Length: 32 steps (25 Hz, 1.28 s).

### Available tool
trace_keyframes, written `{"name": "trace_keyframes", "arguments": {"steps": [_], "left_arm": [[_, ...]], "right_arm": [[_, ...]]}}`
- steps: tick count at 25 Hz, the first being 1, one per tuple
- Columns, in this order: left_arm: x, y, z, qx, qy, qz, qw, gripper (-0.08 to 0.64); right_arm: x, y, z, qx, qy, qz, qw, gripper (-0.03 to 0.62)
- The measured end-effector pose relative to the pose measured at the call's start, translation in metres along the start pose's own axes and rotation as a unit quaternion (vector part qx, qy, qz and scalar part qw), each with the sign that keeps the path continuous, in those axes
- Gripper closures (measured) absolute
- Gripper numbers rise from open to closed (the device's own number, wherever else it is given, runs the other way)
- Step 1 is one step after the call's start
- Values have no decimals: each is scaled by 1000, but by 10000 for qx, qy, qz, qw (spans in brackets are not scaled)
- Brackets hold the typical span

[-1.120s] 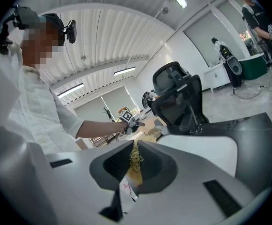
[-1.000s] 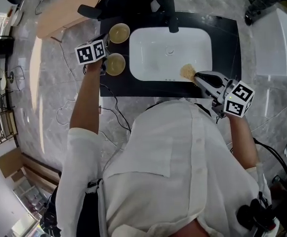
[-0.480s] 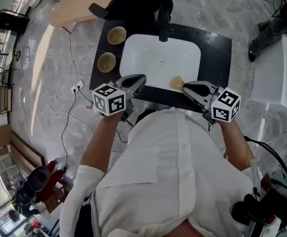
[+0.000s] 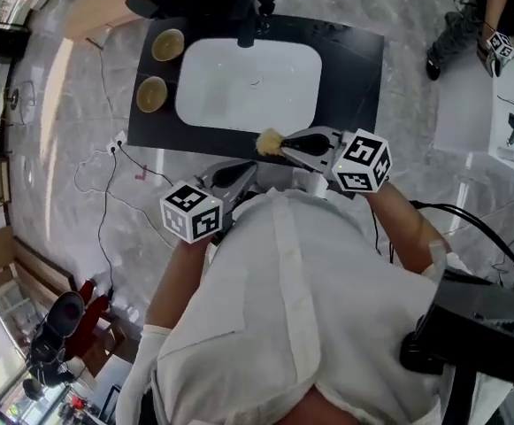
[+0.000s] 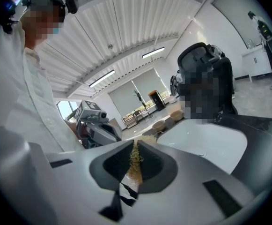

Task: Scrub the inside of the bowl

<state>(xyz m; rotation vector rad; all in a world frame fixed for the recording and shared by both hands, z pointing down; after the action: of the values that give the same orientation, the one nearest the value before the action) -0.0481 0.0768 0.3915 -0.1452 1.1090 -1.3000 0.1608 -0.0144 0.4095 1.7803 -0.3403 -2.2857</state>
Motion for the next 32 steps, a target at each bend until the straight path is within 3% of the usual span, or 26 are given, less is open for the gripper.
{"name": "trace_keyframes", "arguments": {"steps": [7, 16, 32], "left_arm": [[-1, 17, -13, -297, 165, -15, 9994, 555], [-9, 11, -53, -231, 393, -36, 9990, 555], [-60, -14, -115, -206, 700, -74, 9973, 555]], "right_arm": [[16, -32, 4, 14, -68, -74, 9999, 569], [38, -65, 30, 78, -126, -304, 9994, 569], [32, -120, 85, 160, -221, -558, 9981, 571]]}}
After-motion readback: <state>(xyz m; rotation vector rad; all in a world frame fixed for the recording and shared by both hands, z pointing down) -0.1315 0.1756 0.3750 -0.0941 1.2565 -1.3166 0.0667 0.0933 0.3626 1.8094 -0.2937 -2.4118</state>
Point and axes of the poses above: the fingertips, and each gripper's own axes: z forward along the fingers, y to its right, x out of its top, the point moved 10 cm from there along -z, backward along the fingers, and after that the axes turned 11 degrees about -z, right-handed, at the moved point
